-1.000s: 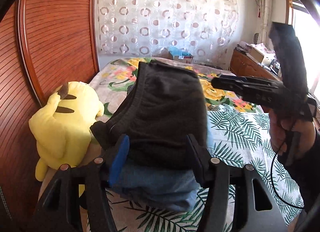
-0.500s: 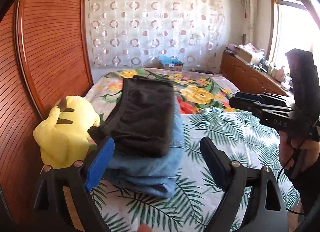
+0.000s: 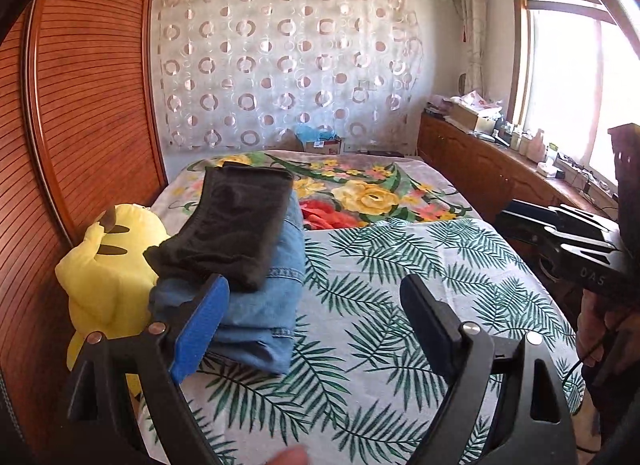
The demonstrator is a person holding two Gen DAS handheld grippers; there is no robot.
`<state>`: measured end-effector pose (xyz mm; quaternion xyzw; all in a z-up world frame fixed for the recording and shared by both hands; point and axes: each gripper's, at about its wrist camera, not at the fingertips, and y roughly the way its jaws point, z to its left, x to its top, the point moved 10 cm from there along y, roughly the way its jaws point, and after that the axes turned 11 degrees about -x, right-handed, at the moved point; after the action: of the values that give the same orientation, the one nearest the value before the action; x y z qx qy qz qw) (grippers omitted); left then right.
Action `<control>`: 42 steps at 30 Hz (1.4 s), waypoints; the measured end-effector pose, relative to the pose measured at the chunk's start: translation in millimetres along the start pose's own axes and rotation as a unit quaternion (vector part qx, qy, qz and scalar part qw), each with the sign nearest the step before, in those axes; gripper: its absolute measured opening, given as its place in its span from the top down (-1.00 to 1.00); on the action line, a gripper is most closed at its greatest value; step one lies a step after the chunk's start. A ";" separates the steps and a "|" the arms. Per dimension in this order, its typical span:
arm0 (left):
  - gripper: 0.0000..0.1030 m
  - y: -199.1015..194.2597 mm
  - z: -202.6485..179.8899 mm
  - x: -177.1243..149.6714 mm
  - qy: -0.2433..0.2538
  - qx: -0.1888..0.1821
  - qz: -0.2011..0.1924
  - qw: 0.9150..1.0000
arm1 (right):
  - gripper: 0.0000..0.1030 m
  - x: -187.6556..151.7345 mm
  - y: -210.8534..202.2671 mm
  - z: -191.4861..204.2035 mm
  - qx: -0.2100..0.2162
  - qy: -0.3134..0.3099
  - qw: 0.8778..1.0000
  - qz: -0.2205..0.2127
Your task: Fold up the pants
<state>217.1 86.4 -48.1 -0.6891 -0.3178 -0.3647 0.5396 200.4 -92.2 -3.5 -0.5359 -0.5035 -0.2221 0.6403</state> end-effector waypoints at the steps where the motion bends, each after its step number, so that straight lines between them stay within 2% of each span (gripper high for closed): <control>1: -0.70 -1.6 -4.7 -0.4 0.001 -0.005 -0.004 1.000 | 0.19 -2.3 -7.5 -0.6 -0.005 0.004 1.000 -0.002; 12: -0.70 -29.6 -50.6 2.9 0.031 -0.006 -0.027 0.999 | -0.02 -29.0 -77.7 8.7 -0.060 0.033 0.997 -0.029; 19: -0.71 -50.0 -68.8 4.8 0.037 -0.010 -0.040 0.998 | -0.37 -43.5 -118.2 13.7 -0.090 0.049 0.994 -0.047; 22: -0.71 -56.8 -74.1 5.7 0.042 -0.009 -0.046 0.998 | -0.46 -43.6 -126.7 20.6 -0.098 0.053 0.992 -0.052; 33: -0.71 -66.6 -77.8 -6.2 0.037 -0.006 -0.051 0.998 | -0.47 -60.5 -147.9 28.4 -0.139 0.083 0.985 -0.059; 42: -0.71 -65.6 -70.6 -11.9 0.030 0.000 -0.046 0.998 | -0.47 -61.3 -145.3 38.0 -0.143 0.082 0.985 -0.056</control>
<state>145.0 31.1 -13.8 -0.6626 -0.3330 -0.4097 0.5313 41.1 -120.7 6.5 -0.5729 -0.4411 -0.3707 0.5829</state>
